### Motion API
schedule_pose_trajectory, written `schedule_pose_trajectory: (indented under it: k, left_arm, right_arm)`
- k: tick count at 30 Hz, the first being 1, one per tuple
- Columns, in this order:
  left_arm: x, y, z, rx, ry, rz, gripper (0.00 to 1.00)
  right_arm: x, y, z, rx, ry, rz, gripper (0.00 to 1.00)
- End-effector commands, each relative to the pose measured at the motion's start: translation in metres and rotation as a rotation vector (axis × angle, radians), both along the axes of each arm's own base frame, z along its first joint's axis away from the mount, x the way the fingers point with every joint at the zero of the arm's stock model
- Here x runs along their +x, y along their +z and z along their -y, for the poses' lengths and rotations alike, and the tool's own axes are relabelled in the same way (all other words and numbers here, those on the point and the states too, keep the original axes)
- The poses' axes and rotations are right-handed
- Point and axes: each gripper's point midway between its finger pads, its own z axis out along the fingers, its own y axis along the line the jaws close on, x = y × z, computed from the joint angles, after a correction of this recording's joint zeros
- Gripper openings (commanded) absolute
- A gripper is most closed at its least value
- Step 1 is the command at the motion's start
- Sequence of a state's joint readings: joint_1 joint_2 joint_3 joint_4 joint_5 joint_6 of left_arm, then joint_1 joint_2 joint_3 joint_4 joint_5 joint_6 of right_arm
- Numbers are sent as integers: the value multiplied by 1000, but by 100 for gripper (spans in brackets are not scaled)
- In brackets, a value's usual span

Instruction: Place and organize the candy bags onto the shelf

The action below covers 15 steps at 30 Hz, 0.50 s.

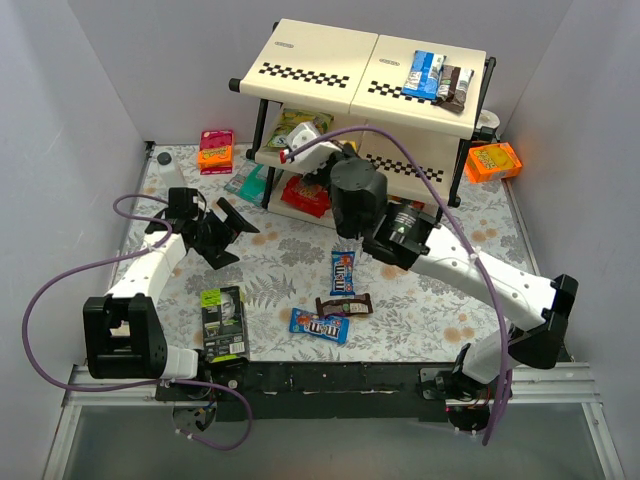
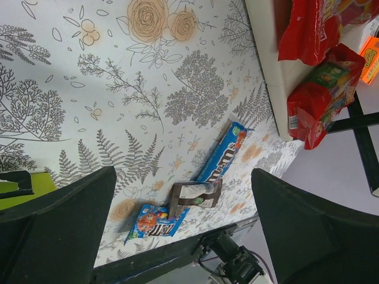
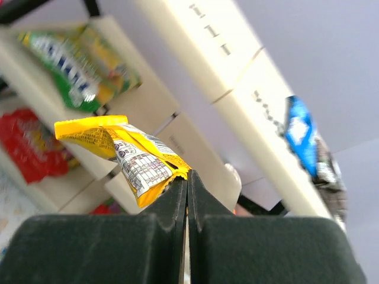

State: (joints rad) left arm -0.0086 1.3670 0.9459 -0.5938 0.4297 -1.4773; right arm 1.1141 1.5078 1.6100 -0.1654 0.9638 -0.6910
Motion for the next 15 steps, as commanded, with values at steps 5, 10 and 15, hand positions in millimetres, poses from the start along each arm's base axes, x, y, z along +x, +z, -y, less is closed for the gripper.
schedule_pose_trajectory:
  k: [5,10,15]
  left_arm:
    - [1,3,-2,14,-8,38,98]
    - [-1,-1,-3,13,-7,31,98]
    - [-3,-3,-2,10,-11,25,98]
  right_arm:
    - [-15,159,60,293,-63,310,1]
    - [-12,194,86,334,-149,419,1]
    - [19,193,110,286,-289,453,1]
